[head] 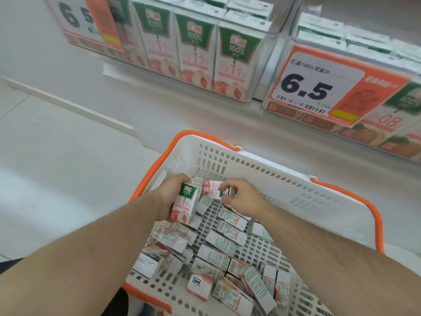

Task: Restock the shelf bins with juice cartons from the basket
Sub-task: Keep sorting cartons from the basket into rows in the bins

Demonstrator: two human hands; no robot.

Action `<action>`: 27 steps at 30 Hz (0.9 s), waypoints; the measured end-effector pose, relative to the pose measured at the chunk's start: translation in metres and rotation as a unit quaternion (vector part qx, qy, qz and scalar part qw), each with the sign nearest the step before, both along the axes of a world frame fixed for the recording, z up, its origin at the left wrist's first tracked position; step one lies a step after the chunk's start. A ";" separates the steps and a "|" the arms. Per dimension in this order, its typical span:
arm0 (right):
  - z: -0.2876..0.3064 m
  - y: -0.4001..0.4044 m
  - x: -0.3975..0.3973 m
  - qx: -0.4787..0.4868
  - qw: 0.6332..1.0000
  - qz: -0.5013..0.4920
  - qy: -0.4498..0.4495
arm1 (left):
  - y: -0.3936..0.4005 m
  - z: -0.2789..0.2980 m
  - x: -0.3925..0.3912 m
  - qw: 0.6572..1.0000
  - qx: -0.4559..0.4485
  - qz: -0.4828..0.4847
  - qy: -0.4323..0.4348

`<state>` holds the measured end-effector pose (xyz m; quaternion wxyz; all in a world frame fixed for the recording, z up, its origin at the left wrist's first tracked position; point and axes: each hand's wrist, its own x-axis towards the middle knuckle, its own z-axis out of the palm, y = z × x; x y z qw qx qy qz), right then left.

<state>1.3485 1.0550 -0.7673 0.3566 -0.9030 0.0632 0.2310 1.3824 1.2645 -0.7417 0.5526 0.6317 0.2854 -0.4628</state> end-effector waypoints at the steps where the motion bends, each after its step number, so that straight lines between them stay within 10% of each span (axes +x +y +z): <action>1: 0.008 -0.005 -0.005 0.008 1.000 -0.013 -0.002 | -0.002 0.007 0.001 1.000 -0.006 0.006 0.002; 16: 0.197 -0.039 -0.070 0.230 0.951 -0.186 -0.088 | -0.050 0.189 0.000 0.977 -0.051 -0.126 -0.167; 27: 0.285 -0.024 -0.084 0.185 0.930 -0.126 -0.291 | -0.032 0.264 -0.013 0.864 -0.035 -0.224 -0.450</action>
